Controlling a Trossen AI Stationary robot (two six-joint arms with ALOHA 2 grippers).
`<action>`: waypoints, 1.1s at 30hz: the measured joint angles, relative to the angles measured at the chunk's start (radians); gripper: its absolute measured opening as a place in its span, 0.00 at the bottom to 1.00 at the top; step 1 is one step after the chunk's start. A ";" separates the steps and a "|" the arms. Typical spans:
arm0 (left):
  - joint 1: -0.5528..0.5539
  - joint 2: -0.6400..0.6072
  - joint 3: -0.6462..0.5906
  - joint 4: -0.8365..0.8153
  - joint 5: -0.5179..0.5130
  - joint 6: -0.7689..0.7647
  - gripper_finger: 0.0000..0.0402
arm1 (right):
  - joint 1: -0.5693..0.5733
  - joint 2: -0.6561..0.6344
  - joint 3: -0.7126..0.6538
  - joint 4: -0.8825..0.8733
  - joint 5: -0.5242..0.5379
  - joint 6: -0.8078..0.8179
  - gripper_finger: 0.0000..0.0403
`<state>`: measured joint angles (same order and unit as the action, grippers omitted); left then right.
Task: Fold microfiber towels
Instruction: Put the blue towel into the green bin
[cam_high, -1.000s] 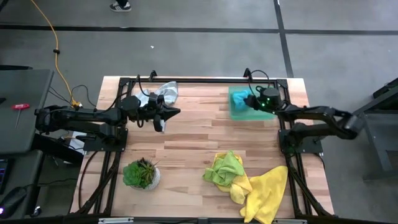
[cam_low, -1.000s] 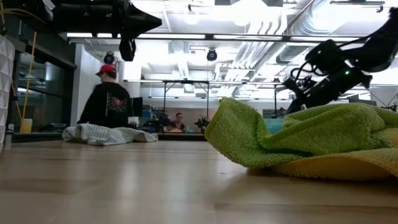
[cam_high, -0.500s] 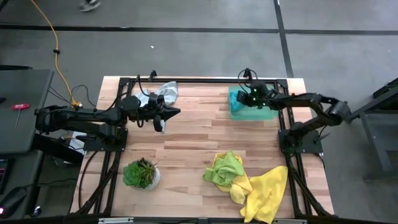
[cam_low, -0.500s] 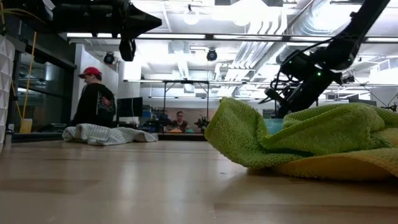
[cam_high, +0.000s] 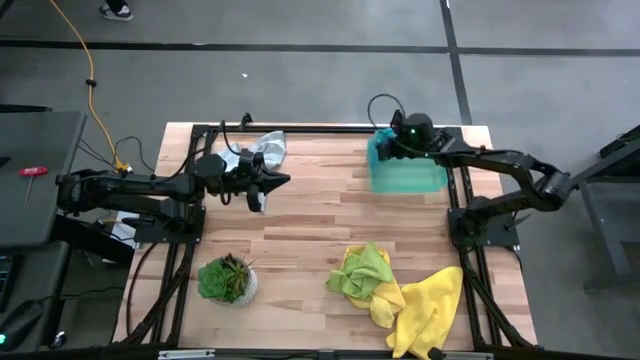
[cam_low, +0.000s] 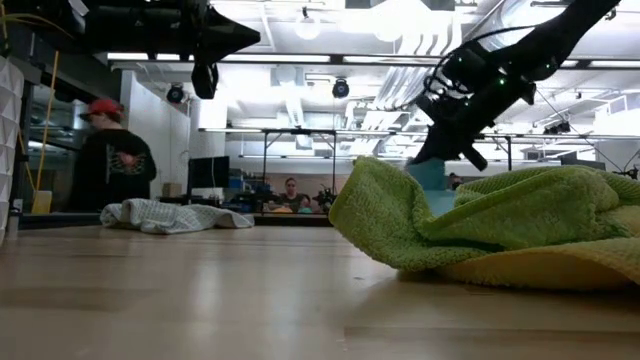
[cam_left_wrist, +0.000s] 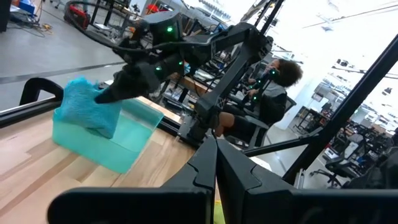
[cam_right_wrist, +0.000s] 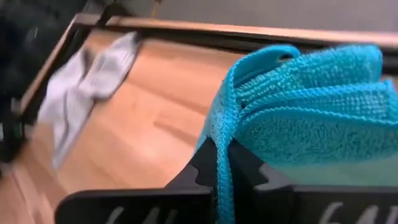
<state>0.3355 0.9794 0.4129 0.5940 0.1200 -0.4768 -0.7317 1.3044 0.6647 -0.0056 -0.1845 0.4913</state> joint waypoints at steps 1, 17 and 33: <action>0.000 0.000 0.000 -0.001 0.000 0.005 0.00 | 0.008 -0.002 0.001 -0.021 0.008 -0.044 0.00; 0.000 0.000 0.000 -0.001 0.000 0.009 0.00 | -0.021 -0.001 -0.165 -0.072 0.103 0.103 0.00; 0.000 0.000 0.000 -0.006 0.000 0.007 0.00 | -0.057 -0.092 -0.124 0.394 -0.232 0.215 0.00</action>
<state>0.3351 0.9798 0.4129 0.5875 0.1200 -0.4697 -0.7889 1.2125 0.5408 0.3888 -0.4165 0.7064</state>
